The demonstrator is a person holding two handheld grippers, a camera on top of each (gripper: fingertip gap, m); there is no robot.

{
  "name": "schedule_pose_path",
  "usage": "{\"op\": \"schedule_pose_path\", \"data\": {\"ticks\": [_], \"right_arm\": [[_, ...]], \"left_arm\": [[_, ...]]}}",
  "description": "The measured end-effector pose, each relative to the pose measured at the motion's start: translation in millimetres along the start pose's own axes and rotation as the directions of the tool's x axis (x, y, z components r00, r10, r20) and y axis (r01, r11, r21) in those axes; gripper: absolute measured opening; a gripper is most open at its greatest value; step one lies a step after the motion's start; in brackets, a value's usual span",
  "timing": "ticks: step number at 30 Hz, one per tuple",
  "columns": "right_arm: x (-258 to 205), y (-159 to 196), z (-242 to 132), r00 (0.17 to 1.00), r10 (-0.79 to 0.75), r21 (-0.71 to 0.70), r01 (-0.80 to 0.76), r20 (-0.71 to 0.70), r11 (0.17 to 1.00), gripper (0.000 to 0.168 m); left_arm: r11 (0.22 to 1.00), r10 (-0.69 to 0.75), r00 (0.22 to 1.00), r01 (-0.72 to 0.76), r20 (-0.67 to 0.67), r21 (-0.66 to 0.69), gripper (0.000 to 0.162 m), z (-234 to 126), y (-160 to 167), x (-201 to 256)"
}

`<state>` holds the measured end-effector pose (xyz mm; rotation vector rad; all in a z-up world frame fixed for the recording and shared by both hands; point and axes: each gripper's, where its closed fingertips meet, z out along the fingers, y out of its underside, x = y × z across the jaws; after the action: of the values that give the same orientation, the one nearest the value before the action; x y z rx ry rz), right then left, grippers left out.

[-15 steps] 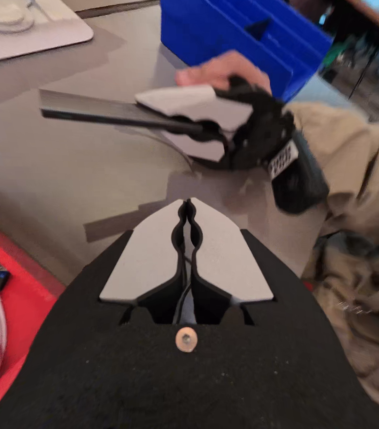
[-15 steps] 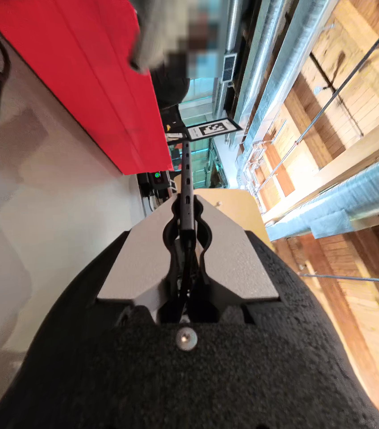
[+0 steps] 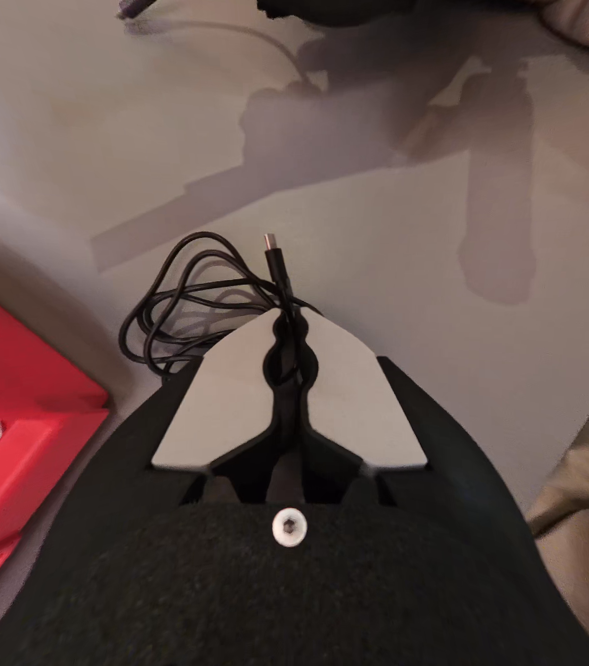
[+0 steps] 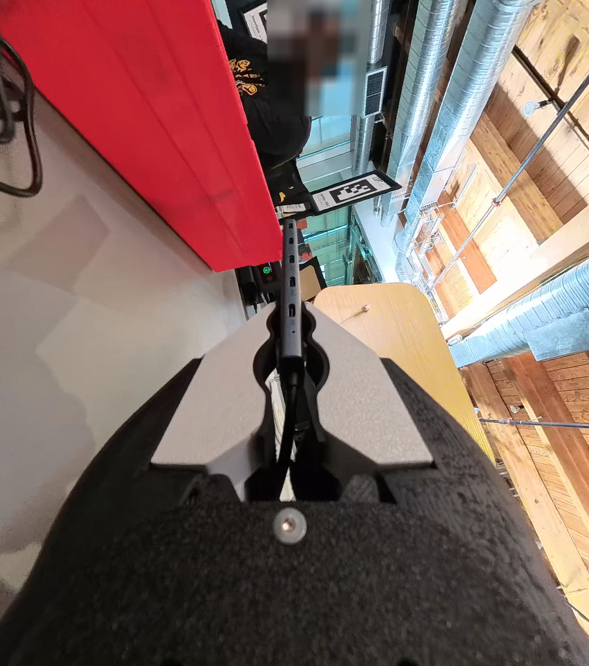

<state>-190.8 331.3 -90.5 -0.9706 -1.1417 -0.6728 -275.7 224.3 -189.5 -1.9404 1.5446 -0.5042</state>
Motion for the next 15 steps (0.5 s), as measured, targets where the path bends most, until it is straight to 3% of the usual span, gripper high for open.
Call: {"op": "schedule_pose_path", "data": {"ticks": [6, 8, 11, 15], "right_arm": [[-0.7, -4.4, -1.1, 1.000, -0.009, 0.017, 0.009, 0.001, 1.000, 0.007], [0.0, -9.6, -3.1, 1.000, -0.020, 0.037, 0.020, -0.005, 0.999, 0.007], [8.0, -24.7, -9.1, 0.998, -0.028, 0.094, 0.032, -0.049, 0.995, 0.008], [14.2, -51.7, -21.4, 0.991, -0.076, 0.198, 0.098, -0.112, 0.975, 0.007]], "left_arm": [[0.997, -0.075, 0.996, 0.075, -0.043, -0.009, 0.003, -1.9, -1.3, -3.2], [0.986, -0.143, 0.983, 0.152, -0.118, 0.069, 0.002, -13.6, -18.4, -2.2], [0.907, -0.285, 0.914, 0.355, -0.290, 0.226, 0.002, -46.9, -59.0, -6.3], [0.830, -0.363, 0.837, 0.490, -0.409, 0.266, 0.002, -69.2, -79.5, -15.4]]}}
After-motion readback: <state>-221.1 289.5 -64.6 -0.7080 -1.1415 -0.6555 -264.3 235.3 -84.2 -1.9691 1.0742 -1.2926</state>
